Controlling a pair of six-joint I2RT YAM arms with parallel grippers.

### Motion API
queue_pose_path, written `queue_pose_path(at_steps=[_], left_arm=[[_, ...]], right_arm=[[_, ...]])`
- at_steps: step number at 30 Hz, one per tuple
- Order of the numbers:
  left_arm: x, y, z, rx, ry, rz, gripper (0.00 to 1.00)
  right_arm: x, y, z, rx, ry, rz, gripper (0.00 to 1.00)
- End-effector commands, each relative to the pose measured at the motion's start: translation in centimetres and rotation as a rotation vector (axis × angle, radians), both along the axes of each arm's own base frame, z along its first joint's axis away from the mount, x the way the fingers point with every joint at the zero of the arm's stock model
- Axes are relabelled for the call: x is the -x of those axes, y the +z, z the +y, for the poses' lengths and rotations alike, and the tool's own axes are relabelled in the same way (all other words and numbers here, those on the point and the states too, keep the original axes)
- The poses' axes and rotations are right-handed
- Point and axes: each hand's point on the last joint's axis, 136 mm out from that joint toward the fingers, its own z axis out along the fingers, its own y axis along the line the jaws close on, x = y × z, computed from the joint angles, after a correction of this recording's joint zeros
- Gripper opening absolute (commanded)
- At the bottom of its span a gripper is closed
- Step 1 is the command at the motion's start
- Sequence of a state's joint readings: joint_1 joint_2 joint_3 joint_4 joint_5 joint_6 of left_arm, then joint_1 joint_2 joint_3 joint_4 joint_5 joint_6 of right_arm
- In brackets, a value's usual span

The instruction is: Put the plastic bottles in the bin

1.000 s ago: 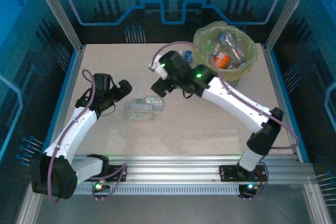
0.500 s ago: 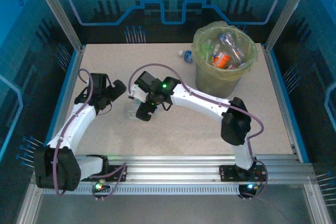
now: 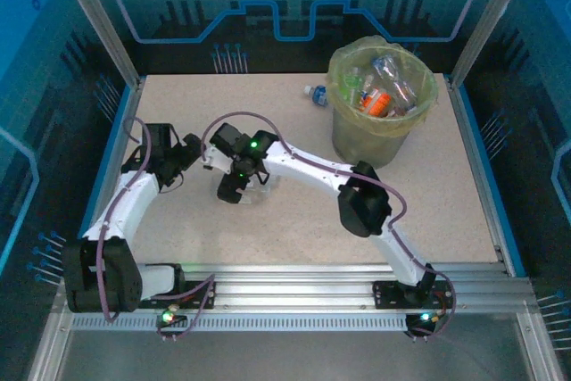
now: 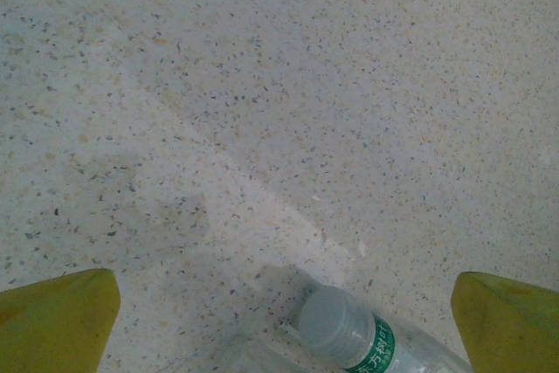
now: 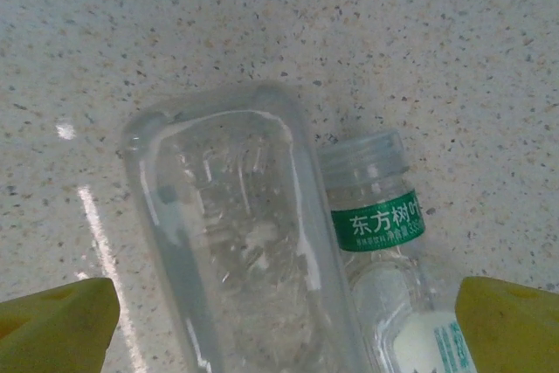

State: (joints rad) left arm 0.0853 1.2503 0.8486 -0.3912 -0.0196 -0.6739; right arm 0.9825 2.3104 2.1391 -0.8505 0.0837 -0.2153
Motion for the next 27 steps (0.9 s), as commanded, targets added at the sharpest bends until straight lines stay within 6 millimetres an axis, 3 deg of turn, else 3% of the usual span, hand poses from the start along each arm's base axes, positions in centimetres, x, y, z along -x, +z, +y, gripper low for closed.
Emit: queue_pose_path(at_steps=[1, 5, 18, 27], left_arm=[[-0.4, 0.3, 0.0, 0.011, -0.019, -0.015, 0.99], [-0.2, 0.0, -0.1, 0.015, -0.02, -0.012, 0.99], [0.0, -0.1, 0.2, 0.016, -0.009, -0.012, 0.99], [0.1, 0.2, 0.2, 0.017, -0.006, -0.018, 0.99]], right_arm=[[0.4, -1.4, 0.3, 0.057, 0.029, 0.007, 1.0], [0.7, -1.9, 0.4, 0.071, 0.041, 0.025, 0.98], [4.1, -2.5, 0.2, 0.11, 0.107, 0.043, 0.84], [4.7, -4.7, -0.5, 0.15, 0.088, 0.083, 0.66]])
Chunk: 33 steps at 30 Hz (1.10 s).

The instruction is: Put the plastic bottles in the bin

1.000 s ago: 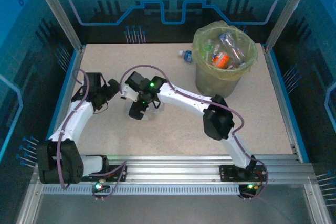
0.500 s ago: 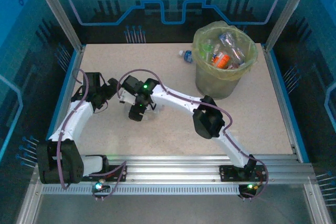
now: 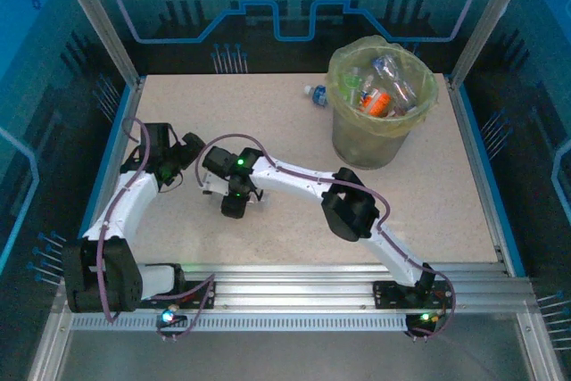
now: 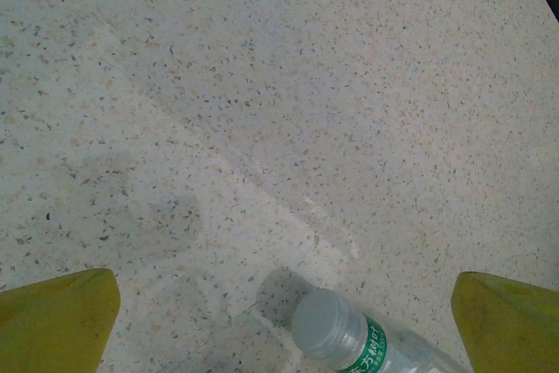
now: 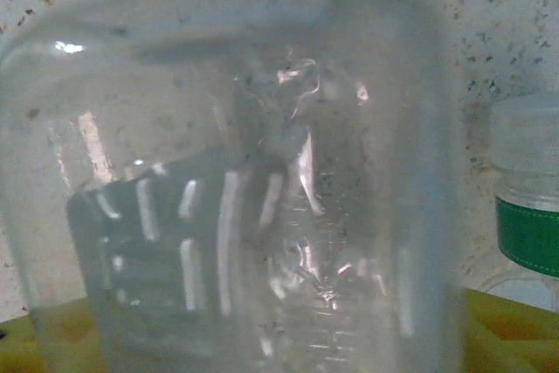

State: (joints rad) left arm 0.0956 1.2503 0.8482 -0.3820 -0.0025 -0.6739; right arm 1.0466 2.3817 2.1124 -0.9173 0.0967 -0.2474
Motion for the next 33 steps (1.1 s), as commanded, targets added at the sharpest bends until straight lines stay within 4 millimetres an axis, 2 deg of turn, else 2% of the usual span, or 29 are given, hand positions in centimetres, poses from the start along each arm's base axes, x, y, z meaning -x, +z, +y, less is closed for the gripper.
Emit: queue_pose_path(at_steps=[1, 4, 7, 12, 15, 20, 25, 28, 33], left_arm=[[0.3, 0.0, 0.1, 0.004, -0.007, -0.007, 0.99], [0.4, 0.2, 0.3, -0.001, -0.001, -0.008, 0.99], [0.4, 0.4, 0.3, -0.006, 0.0, -0.013, 0.99], [0.6, 1.0, 0.2, -0.002, 0.0, -0.027, 0.99], [0.7, 1.4, -0.1, 0.012, -0.006, -0.046, 0.99], [1.0, 2.0, -1.2, 0.065, -0.036, -0.086, 0.99], [1.4, 2.2, -3.1, 0.106, -0.079, -0.107, 0.99], [1.7, 2.4, -4.5, 0.104, -0.113, -0.109, 0.99], [1.6, 2.8, -6.2, 0.092, -0.161, -0.115, 0.99]], right_arm=[[0.8, 0.5, -0.2, -0.001, -0.001, 0.024, 0.63], [1.4, 1.6, -0.1, -0.029, 0.002, 0.041, 0.48], [1.9, 4.0, -0.2, -0.082, 0.001, 0.04, 0.35], [2.6, 9.3, -1.2, -0.178, -0.018, 0.012, 0.26], [1.9, 13.4, -2.9, -0.225, -0.072, -0.069, 0.25], [-1.3, 21.2, -8.1, -0.351, -0.251, -0.193, 0.21], [-6.2, 28.6, -15.4, -0.501, -0.465, -0.325, 0.19], [-8.9, 31.9, -19.8, -0.543, -0.591, -0.427, 0.19], [-12.2, 35.4, -25.3, -0.488, -0.735, -0.645, 0.2]])
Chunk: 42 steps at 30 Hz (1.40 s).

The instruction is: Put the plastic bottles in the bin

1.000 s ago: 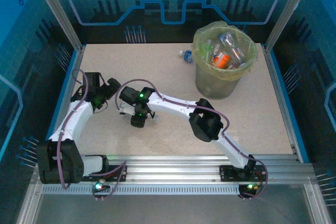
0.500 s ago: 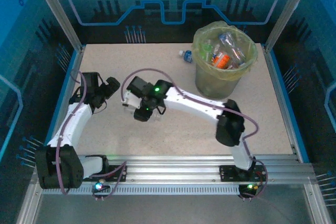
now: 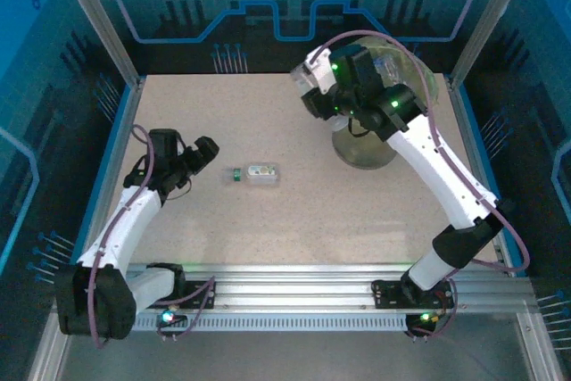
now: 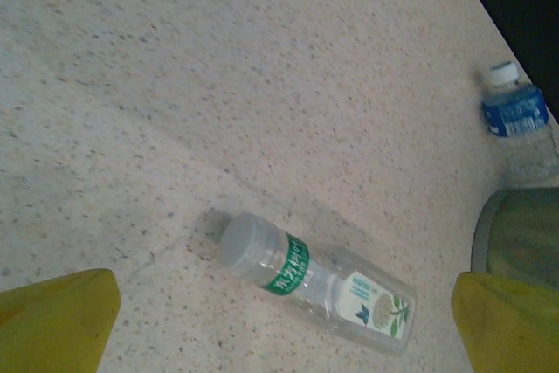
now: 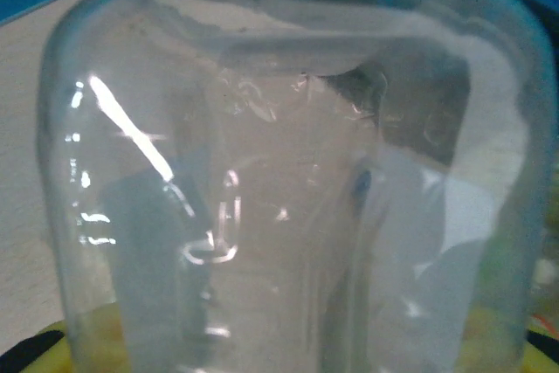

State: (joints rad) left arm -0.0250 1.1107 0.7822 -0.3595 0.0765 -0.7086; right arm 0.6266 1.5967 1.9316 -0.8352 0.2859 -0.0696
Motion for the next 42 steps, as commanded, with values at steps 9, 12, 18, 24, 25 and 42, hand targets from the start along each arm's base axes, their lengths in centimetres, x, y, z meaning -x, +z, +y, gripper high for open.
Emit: queue_pose_path(at_steps=[9, 12, 18, 24, 25, 42], left_arm=[[-0.3, 1.1, -1.6, 0.001, -0.042, -0.025, 0.99], [-0.2, 1.1, -1.5, -0.008, -0.04, -0.023, 0.99], [-0.1, 1.1, -1.3, -0.019, -0.037, -0.018, 0.99], [-0.2, 1.0, -1.2, -0.027, -0.032, -0.016, 0.99], [-0.2, 1.1, -1.1, -0.028, -0.033, -0.016, 0.99], [-0.3, 0.9, -0.9, -0.042, -0.024, -0.004, 0.99]], right_arm=[[-7.0, 3.3, -8.7, 0.212, -0.379, -0.206, 0.21], [-8.6, 3.0, -10.3, 0.258, -0.434, -0.217, 0.21], [-11.6, 1.5, -13.5, 0.367, -0.529, -0.202, 0.23], [-13.5, -0.5, -15.7, 0.461, -0.574, -0.152, 0.27], [-13.7, -1.0, -15.9, 0.471, -0.574, -0.139, 0.28], [-11.9, -5.1, -15.1, 0.461, -0.47, 0.033, 0.73]])
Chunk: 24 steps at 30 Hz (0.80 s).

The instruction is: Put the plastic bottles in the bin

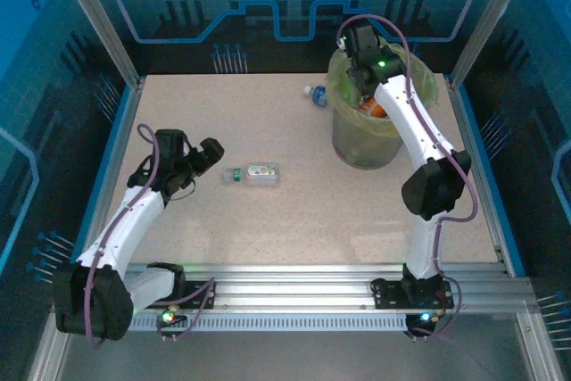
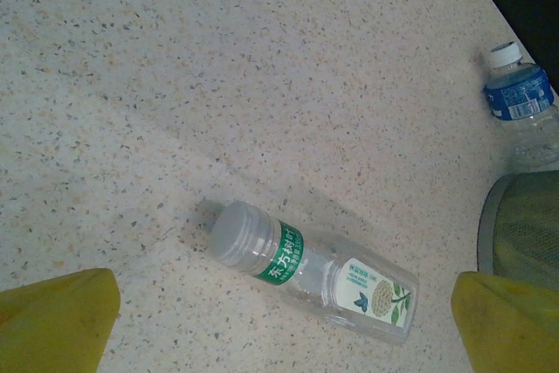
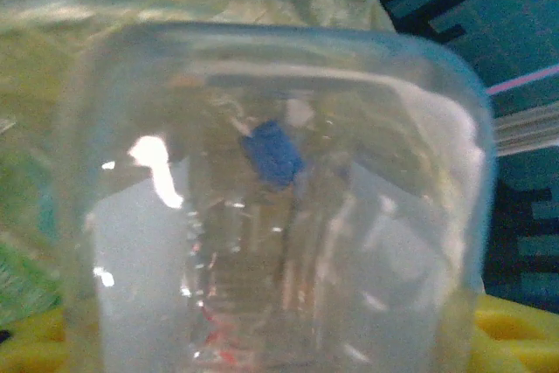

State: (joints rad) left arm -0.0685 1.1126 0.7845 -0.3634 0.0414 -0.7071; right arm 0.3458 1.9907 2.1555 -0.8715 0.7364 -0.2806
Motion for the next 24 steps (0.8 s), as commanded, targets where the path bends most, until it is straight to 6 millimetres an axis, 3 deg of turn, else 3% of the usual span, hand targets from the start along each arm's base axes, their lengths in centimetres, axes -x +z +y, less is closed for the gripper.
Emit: queue_pose_path(at_steps=[1, 4, 11, 17, 24], left_arm=[[-0.4, 1.0, -0.1, -0.015, -0.004, -0.006, 0.99], [-0.4, 1.0, -0.1, -0.014, -0.004, -0.005, 0.99], [-0.2, 1.2, -0.1, -0.012, -0.006, -0.011, 0.99], [-0.1, 1.3, -0.1, -0.009, -0.006, -0.014, 0.99], [0.1, 1.2, -0.1, -0.012, -0.008, -0.013, 0.99]], right_arm=[[2.2, 2.9, 0.9, -0.077, 0.044, -0.025, 0.76], [3.2, 4.1, 1.9, -0.145, 0.081, -0.035, 0.81], [4.8, 6.5, 3.8, -0.325, 0.163, -0.07, 0.8], [4.2, 6.5, 4.1, -0.372, 0.152, -0.088, 0.6], [3.6, 4.0, 1.4, -0.372, 0.003, -0.059, 0.37]])
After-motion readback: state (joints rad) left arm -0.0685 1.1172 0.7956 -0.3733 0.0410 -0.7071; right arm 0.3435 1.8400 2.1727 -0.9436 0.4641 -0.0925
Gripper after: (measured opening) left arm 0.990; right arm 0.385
